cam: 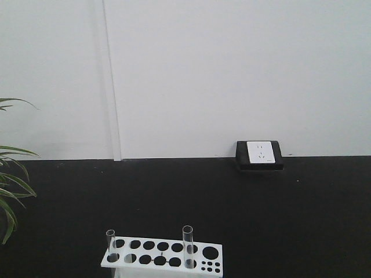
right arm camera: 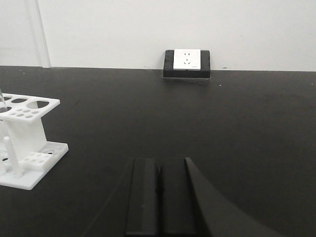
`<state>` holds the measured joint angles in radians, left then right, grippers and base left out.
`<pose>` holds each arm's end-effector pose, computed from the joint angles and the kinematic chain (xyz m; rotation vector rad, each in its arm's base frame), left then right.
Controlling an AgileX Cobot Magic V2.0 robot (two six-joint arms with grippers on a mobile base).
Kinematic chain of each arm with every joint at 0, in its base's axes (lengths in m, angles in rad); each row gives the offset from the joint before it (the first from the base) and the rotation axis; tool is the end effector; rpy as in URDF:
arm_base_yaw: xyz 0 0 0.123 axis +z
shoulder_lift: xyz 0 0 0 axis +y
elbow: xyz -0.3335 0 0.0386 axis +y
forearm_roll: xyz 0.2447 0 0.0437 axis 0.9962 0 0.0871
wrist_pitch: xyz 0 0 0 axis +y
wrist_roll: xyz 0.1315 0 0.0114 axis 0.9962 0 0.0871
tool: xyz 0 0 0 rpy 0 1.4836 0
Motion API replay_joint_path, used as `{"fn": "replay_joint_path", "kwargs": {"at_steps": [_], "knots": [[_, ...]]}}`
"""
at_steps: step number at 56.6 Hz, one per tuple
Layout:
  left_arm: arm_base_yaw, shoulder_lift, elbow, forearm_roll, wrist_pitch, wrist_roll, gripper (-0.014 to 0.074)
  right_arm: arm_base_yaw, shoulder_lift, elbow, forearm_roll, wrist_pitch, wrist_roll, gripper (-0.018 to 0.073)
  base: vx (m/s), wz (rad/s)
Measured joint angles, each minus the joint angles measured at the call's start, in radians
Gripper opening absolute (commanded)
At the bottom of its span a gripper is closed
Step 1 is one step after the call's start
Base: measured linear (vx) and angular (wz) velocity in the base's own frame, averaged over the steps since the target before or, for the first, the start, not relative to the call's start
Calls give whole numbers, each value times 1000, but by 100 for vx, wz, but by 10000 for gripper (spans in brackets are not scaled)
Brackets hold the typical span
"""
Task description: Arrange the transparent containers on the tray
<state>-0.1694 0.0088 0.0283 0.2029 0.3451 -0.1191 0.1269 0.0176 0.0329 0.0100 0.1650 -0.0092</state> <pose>0.0402 0.0023 0.1616 0.1769 1.8501 -0.0041 0.0443 0.0059 0.1818 -0.1085 1.6966 0.0967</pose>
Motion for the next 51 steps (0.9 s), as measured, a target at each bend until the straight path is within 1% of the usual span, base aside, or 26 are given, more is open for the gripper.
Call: {"fn": "replay_joint_path", "kwargs": {"at_steps": [51], "knots": [[0,0,0,5,0,0,-7,0,0,0,0,1,0,-11,0,0]]}}
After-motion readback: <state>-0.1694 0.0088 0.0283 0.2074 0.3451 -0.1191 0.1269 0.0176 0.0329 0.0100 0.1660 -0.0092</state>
